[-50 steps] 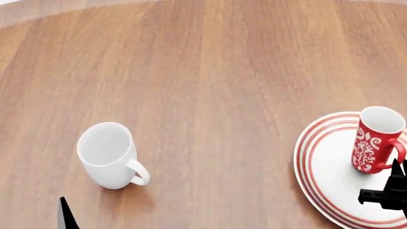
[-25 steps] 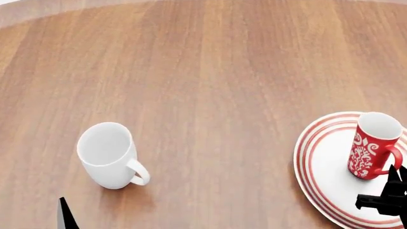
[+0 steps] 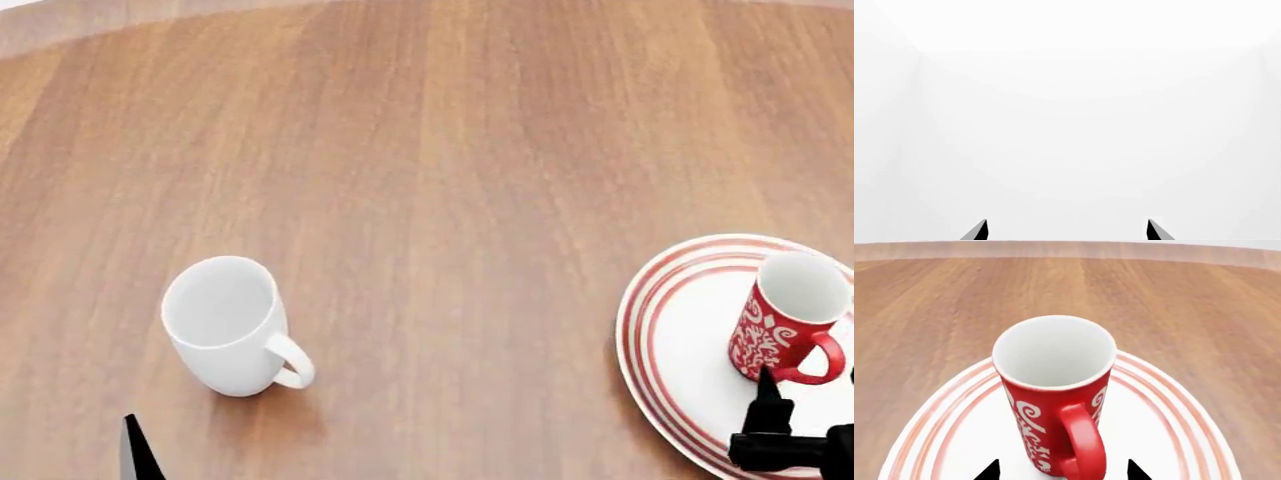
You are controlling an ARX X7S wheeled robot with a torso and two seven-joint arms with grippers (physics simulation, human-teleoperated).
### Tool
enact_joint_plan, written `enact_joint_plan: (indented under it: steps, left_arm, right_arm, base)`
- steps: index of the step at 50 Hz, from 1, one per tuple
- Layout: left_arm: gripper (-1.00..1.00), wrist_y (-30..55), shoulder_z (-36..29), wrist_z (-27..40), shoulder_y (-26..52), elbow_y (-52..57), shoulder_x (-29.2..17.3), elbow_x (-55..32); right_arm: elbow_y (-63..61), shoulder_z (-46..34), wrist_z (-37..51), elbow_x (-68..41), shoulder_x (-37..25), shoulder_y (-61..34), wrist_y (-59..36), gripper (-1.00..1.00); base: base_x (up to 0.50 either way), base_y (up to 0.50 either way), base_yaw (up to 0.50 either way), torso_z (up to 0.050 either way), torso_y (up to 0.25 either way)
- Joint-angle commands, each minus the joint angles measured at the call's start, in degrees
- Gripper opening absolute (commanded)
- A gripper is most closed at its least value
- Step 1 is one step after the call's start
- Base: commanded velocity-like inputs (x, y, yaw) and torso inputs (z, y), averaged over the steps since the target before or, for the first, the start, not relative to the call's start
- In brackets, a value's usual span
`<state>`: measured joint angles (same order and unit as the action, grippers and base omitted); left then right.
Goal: Pick up the red mug and put it on the plate
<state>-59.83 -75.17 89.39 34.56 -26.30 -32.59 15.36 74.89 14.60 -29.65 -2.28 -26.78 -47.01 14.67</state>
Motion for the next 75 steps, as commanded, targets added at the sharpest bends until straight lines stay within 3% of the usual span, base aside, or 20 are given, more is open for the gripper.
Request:
enact_joint_plan:
  steps: [1,15,24,39,48,75]
  left_arm:
    - [1.00,-0.01,-0.04,0.04,0.05,0.02,-0.01,0.15]
    - [1.00,-0.01,0.76,0.05,-0.31,0.04,0.05,0.60]
    - [1.00,0.00,0.77,0.04,-0.32,0.04,0.06,0.59]
    - [1.00,-0.07,0.75,0.24,-0.30,0.17,0.04,0.65]
    - [1.00,-0.07,0.69,0.29,-0.27,0.20,0.03,0.66]
    - [1.00,-0.09,0.89,0.36,-0.31,0.33,0.02,1.04]
  right_arm:
    - [0.06,0.68,-0.37,1.15,-0.07,0.57,-0.30,1.00]
    - [-1.44,1.90,-4.11,0.01,-1.36,1.33,2.82,1.00]
    - [-29.66,4.78,-6.20,-4.29,0.30,13.83,-10.06,1.00]
    - [-56.24,8.95,-7.55,-10.60,0.38,24.52,-21.17,1.00]
    - [-67.03,12.15,-6.97,-14.47,-0.37,27.55,-26.89,1.00]
    - [-85.36,15.28,-5.98,-19.41,-0.20,33.62,-32.23,1.00]
  base:
    - [0.00,0.00,0.00,0.000,0.000]
    - [0.00,0.00,0.00,0.000,0.000]
    - [0.00,0.00,0.00,0.000,0.000]
    - [0.00,0.00,0.00,0.000,0.000]
    - [0.00,0.00,0.00,0.000,0.000]
    - [0.00,0.00,0.00,0.000,0.000]
